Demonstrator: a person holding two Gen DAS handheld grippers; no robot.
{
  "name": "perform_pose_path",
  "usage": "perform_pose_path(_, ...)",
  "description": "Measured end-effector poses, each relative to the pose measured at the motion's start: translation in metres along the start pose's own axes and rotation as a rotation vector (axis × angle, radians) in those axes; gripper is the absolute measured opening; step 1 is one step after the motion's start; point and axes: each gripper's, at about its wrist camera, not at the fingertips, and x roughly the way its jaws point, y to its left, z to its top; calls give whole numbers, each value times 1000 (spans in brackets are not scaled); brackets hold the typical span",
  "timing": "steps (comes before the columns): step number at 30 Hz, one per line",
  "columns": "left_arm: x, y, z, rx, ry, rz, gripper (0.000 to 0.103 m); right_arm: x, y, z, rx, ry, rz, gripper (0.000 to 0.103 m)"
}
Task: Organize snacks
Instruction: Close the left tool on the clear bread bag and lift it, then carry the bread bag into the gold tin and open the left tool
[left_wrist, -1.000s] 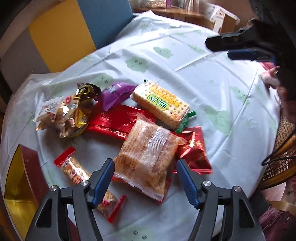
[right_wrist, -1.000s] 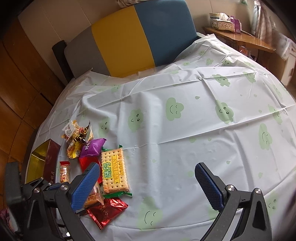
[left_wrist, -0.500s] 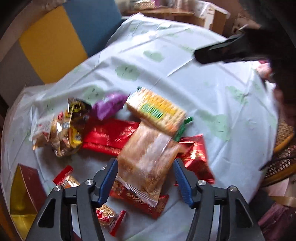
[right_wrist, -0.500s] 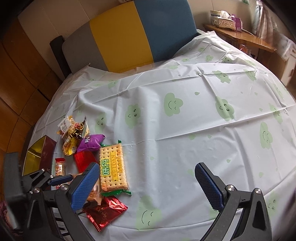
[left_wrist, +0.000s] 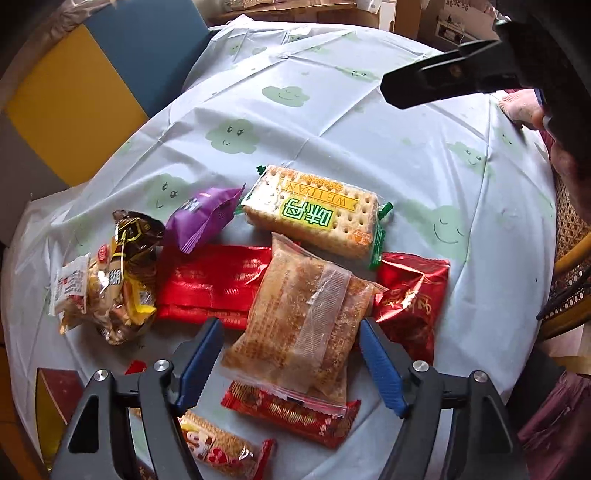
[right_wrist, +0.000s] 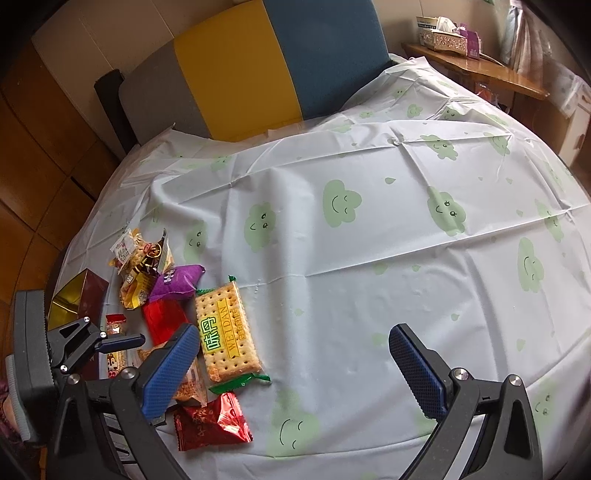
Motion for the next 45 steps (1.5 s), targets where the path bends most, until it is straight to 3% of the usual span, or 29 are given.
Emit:
perform_pose_path(1,4,1,1,-6,-5,-4,75,1,0,0,0,1,-3,103)
perform_pose_path(3,6,2,-1,-41,-21,-43,59,3,0,0,-3,4,-9,103)
perform_pose_path(6,4,0,-5,-96,-65,-39,57,5,3,0,-23,-1,-24,99)
perform_pose_path(11,-12,1,-23,-236,-145,-72,56,17,13,-4,-84,39,-38,82)
perform_pose_path(19,-49,2,-68,-377,-250,-94,56,41,41,-17,-216,114,-7,82)
perform_pose_path(28,-105,34,-112,-570,-381,-114,56,76,76,-25,-335,155,-25,80)
perform_pose_path(29,-113,42,-119,-597,-391,-110,56,79,78,-27,-360,157,-45,70)
perform_pose_path(30,-121,52,-128,-631,-402,-102,56,82,80,-30,-384,162,-71,52)
perform_pose_path(31,-126,63,-138,-669,-411,-93,56,83,80,-32,-394,170,-85,51)
perform_pose_path(34,-138,99,-165,-793,-418,-65,56,83,80,-33,-400,171,-89,50)
perform_pose_path(39,-138,161,-202,-964,-356,70,56,88,80,-34,-395,195,-92,50)
perform_pose_path(45,-97,220,-218,-1097,-268,73,56,91,79,-33,-392,200,-91,51)
